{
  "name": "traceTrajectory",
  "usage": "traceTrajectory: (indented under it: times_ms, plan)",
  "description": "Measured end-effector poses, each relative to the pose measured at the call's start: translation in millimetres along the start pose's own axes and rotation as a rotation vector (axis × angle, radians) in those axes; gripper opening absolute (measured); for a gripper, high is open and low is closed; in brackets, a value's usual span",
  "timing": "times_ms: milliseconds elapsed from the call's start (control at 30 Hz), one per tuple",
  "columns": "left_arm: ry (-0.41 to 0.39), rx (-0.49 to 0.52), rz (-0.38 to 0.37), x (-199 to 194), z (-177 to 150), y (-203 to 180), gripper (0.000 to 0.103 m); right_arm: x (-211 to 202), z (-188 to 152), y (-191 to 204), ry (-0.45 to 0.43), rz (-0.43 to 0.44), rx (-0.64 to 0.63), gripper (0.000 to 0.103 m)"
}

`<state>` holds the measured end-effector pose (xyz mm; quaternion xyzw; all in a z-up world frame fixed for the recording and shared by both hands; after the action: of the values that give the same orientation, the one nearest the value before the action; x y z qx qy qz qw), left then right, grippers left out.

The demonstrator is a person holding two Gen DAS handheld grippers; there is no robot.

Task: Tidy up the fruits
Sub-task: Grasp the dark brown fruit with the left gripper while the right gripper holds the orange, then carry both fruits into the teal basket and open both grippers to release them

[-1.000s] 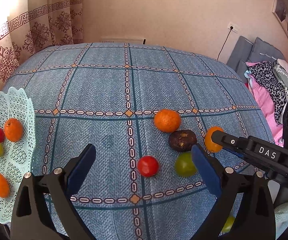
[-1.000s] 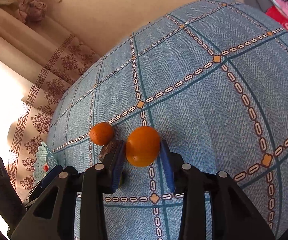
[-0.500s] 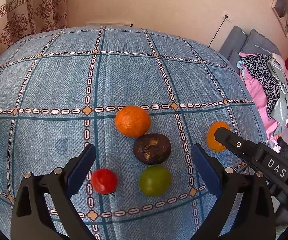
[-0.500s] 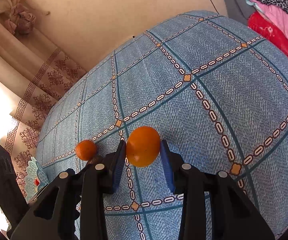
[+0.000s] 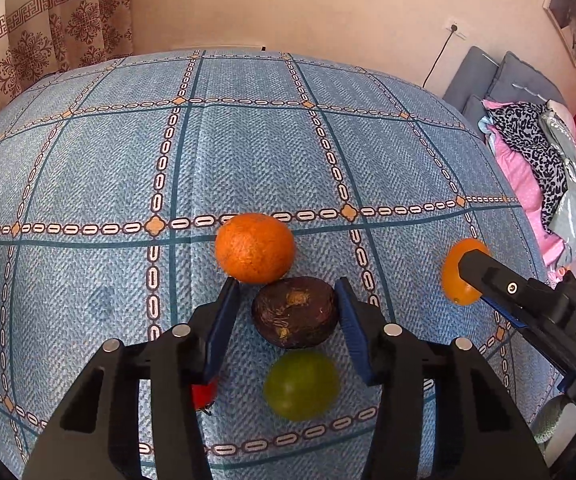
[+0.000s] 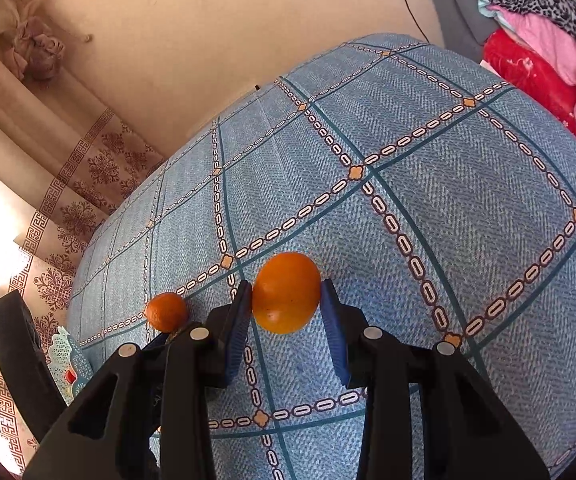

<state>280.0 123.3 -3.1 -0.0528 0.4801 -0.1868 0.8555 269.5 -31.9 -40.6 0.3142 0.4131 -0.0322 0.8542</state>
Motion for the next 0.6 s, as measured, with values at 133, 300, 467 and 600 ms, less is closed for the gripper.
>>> traceTrajectory:
  times_ms: [133, 300, 467, 600]
  plan:
    - [-0.014, -0.001, -0.001, -6.0, -1.7, -0.1, 0.043, -1.0, -1.2, 5.5, -0.009, 0.007, -0.008, 0.036]
    - [-0.053, 0.004, 0.001, -23.3, -3.7, 2.5, 0.043, -2.1, -2.2, 10.2, -0.013, 0.021, -0.018, 0.036]
    - [-0.098, -0.007, -0.007, -45.7, -0.4, 6.3, 0.043, -4.9, -3.4, 19.5, -0.018, 0.058, -0.04, 0.036]
    - [-0.127, -0.029, -0.011, -60.7, 0.8, 15.0, 0.043, -7.4, -4.5, 25.9, -0.022, 0.089, -0.048, 0.036]
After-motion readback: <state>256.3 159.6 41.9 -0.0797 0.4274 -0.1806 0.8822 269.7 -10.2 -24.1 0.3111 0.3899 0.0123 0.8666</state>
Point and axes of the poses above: each gripper's, at about its wrist camera, not at the fingertips, and x roughly the way its jaws point, y to its left, z to its top, the point moved 10 cm from there along x, roughly the way its jaws point, and after that the axes turned 2 degrees about x, right-handed, at the moved point
